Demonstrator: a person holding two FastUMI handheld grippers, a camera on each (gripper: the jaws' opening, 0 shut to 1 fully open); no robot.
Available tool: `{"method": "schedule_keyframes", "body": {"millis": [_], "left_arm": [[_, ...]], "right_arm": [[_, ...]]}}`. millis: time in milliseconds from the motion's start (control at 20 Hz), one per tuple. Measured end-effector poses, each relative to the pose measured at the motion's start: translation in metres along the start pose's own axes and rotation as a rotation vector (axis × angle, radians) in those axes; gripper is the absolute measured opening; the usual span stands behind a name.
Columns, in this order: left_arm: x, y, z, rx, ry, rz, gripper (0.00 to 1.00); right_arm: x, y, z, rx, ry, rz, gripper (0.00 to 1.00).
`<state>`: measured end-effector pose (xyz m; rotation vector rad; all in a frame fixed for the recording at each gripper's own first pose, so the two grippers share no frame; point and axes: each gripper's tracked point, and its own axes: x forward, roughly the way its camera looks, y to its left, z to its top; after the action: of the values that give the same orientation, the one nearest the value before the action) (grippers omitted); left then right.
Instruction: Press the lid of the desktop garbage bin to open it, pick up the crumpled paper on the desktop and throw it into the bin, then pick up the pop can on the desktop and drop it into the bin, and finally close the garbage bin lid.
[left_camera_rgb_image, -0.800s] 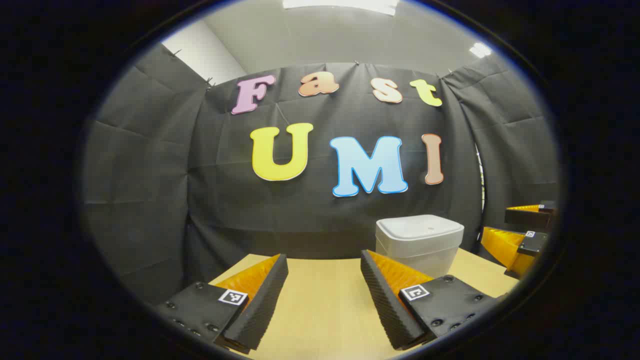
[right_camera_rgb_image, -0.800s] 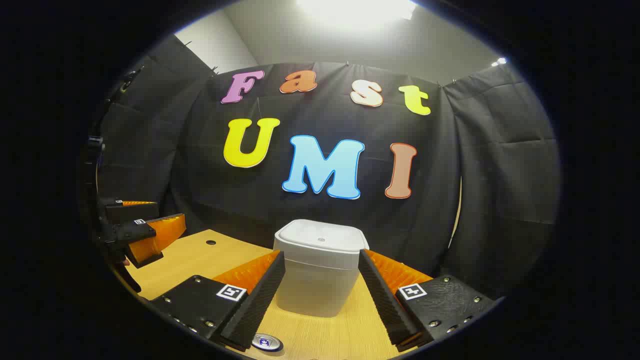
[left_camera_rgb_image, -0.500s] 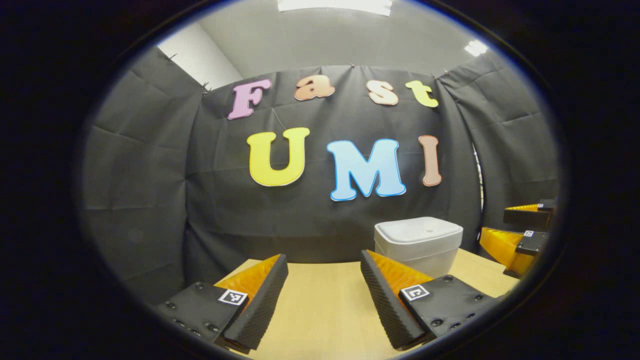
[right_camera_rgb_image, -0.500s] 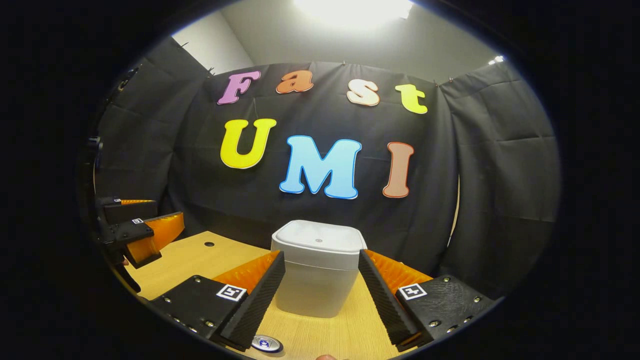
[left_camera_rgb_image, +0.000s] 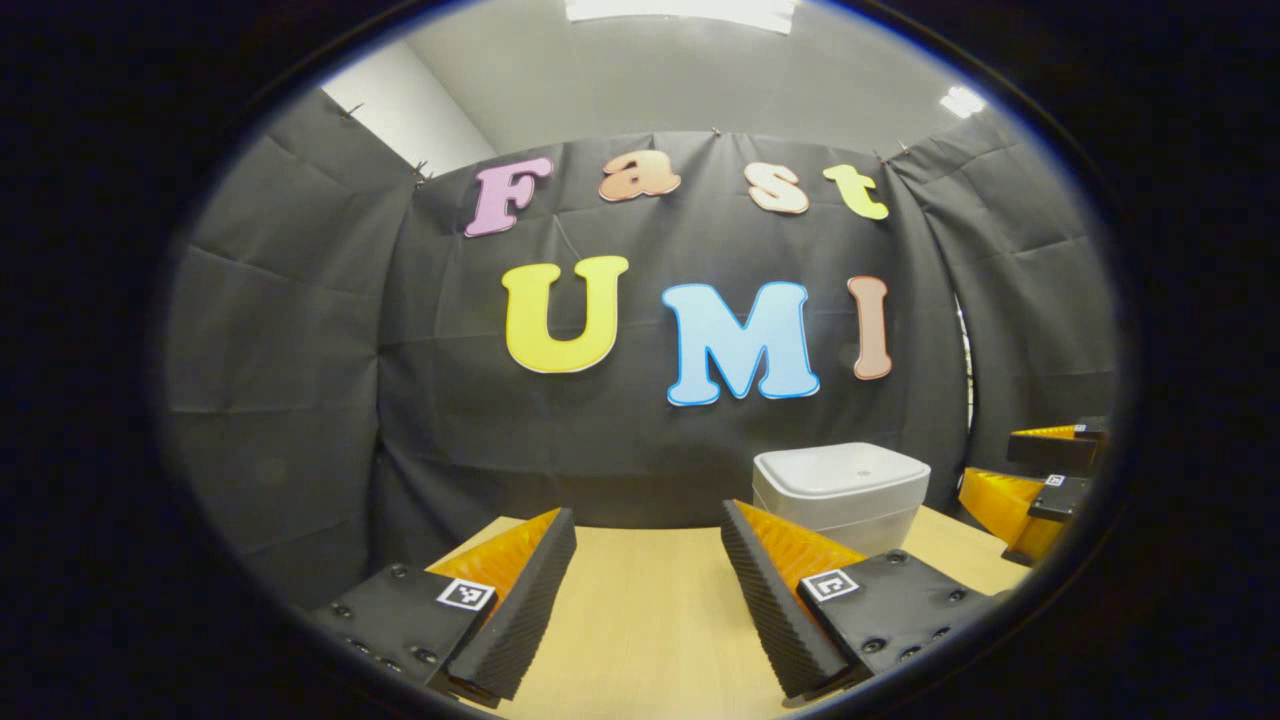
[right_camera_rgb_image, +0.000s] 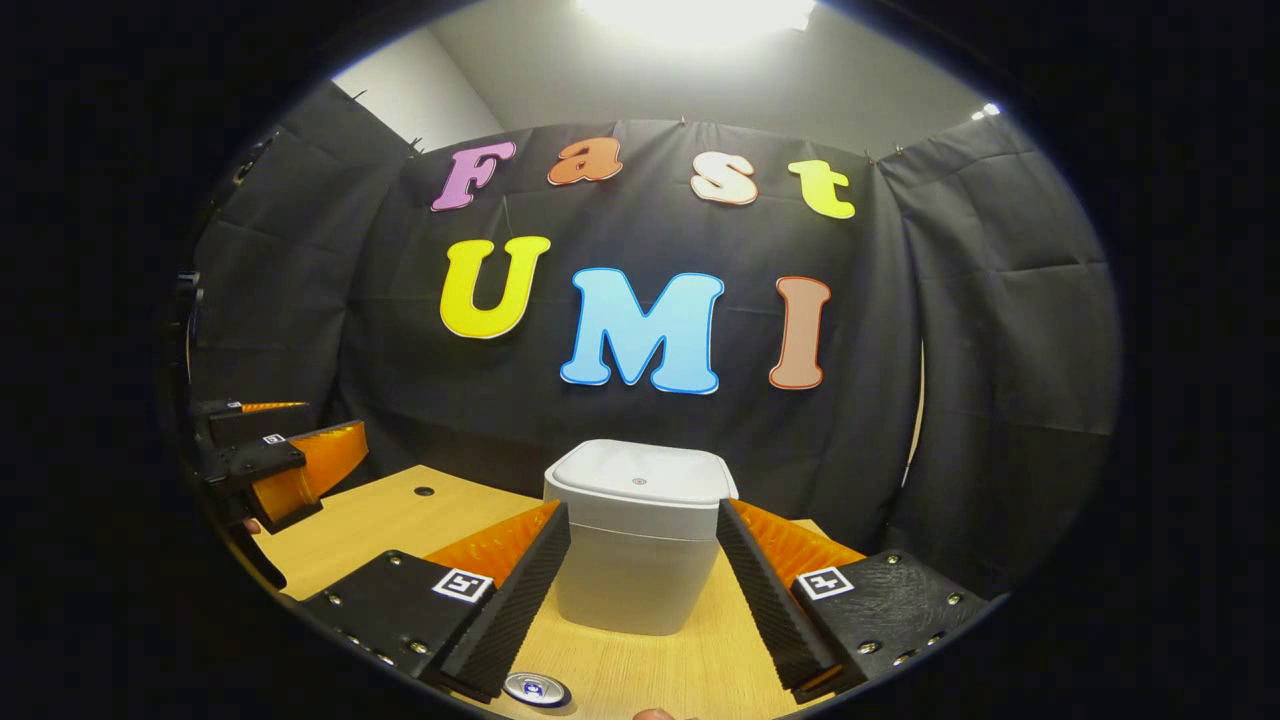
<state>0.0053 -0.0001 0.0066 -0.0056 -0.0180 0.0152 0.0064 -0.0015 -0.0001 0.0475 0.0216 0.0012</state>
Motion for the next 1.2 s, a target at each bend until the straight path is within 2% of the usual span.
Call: {"method": "schedule_keyframes", "body": {"millis": [450,500,550,600,650,700,800,950,1000,1050,1150,1200], "left_arm": [[0.003,0.0,-0.001,0.009,-0.004,0.003,0.95],[0.002,-0.001,-0.002,0.006,0.001,0.0,1.0],[0.003,-0.002,-0.003,0.004,0.005,-0.003,0.96],[0.002,-0.002,-0.004,0.004,0.007,-0.004,1.0],[0.002,-0.002,-0.003,0.005,0.007,-0.003,1.0],[0.003,-0.001,-0.004,0.007,0.006,-0.002,0.95],[0.005,0.001,-0.004,0.01,0.006,0.002,0.96],[0.006,0.002,-0.004,0.012,0.011,0.006,0.95],[0.006,0.002,-0.004,0.014,0.01,0.008,0.96],[0.006,0.003,-0.004,0.015,0.008,0.011,0.96],[0.007,0.004,-0.004,0.015,0.01,0.015,0.96],[0.007,0.003,-0.005,0.013,0.013,0.012,0.96]], "right_arm": [[0.008,0.001,-0.005,-0.016,0.02,-0.008,0.95],[0.009,-0.002,-0.007,-0.01,0.029,-0.013,0.95],[0.011,0.0,-0.007,-0.003,0.036,-0.006,0.95],[0.012,-0.001,-0.01,0.0,0.042,-0.015,0.9],[0.014,-0.004,-0.01,0.004,0.045,-0.022,0.77],[0.017,-0.005,-0.011,0.007,0.048,-0.031,0.65],[0.021,-0.005,-0.013,0.013,0.056,-0.035,0.47],[0.026,0.0,-0.016,0.02,0.075,-0.019,0.47],[0.032,-0.006,-0.016,0.025,0.069,-0.043,0.33],[0.033,-0.005,-0.014,0.034,0.061,-0.034,0.19],[0.036,-0.002,-0.016,0.033,0.068,-0.027,0.18],[0.036,-0.003,-0.017,0.027,0.071,-0.05,0.18]]}}
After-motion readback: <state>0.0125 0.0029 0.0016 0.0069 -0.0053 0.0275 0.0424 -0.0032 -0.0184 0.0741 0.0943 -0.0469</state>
